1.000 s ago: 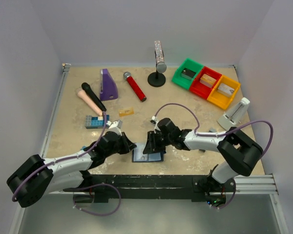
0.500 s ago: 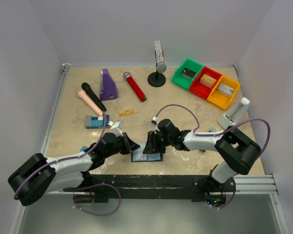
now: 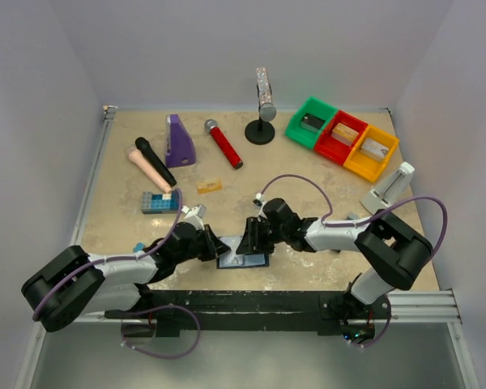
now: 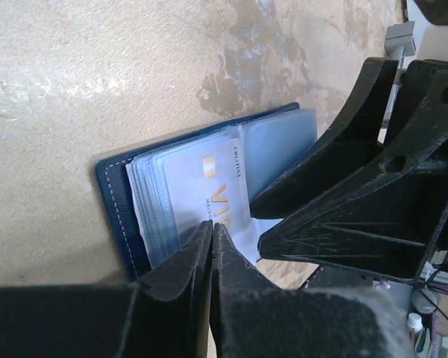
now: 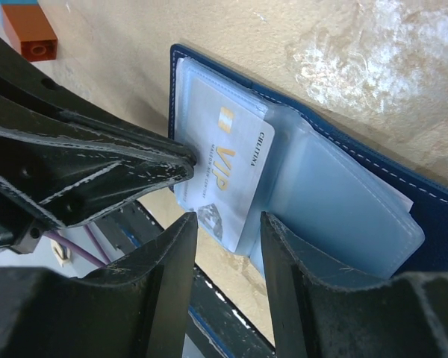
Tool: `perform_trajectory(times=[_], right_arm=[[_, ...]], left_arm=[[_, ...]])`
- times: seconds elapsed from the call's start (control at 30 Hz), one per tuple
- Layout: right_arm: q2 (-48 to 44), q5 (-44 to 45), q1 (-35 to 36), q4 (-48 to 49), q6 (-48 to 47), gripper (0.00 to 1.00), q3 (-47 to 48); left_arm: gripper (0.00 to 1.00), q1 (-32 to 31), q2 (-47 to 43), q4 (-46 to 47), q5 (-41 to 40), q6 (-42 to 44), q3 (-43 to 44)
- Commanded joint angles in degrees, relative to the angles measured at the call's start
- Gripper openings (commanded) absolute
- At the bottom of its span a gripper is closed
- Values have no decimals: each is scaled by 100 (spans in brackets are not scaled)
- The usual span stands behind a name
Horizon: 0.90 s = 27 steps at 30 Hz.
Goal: Take the credit cards out of the card holder
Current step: Remove the credit card from the card holder.
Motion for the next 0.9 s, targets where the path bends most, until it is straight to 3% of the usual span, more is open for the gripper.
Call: perform_trajectory(times=[0.0, 0.57, 0.67, 0.87], right_arm=[[62, -124, -35, 373, 192, 44, -4], [334, -309, -70, 961, 535, 43, -118], [369, -388, -87, 1436, 649, 39, -250], [457, -467, -114, 1833, 773, 19, -365]], left_arm=[[6, 17, 35, 106, -187, -43, -108], [5, 17, 184, 185, -319, -43, -319], [5, 17, 176, 211, -327, -43, -337], [7, 17, 176, 238, -266, 10, -258]])
